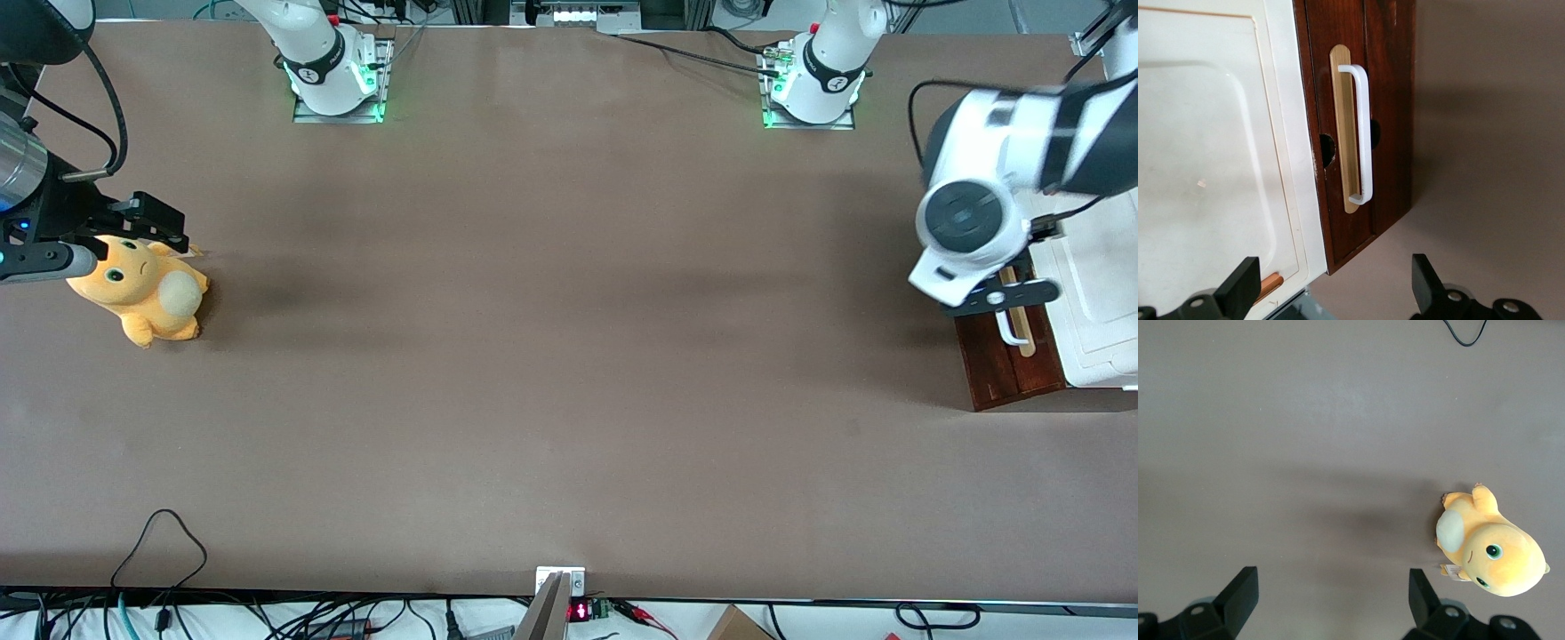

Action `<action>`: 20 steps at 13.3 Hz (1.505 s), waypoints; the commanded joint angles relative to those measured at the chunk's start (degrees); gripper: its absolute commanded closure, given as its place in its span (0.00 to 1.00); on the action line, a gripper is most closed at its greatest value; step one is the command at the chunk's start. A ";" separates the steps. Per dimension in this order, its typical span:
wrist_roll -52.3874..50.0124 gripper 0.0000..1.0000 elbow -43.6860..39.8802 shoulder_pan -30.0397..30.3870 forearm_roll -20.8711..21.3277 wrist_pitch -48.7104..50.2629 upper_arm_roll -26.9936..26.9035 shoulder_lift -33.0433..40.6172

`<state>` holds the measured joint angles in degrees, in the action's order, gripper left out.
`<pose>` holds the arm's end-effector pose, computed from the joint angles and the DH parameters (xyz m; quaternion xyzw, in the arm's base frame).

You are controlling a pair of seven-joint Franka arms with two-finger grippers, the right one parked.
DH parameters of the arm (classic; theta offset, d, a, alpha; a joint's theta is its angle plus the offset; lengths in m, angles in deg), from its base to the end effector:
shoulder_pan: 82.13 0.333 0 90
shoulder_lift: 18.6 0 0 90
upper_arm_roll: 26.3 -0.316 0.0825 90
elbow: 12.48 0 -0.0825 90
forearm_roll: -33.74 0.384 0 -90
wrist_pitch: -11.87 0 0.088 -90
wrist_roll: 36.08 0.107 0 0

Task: Open lower drawer with left arm only
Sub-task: 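Lower the open left gripper toward the white drawer handle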

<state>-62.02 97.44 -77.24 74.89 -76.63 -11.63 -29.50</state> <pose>0.5483 -0.0164 0.3873 -0.9120 -0.0365 0.1465 0.3813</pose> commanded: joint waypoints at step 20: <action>-21.17 0.00 2.84 -5.41 32.59 13.70 0.37 -22.93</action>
<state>-82.62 100.53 -82.90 105.50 -63.94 -11.34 -51.18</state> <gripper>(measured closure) 0.000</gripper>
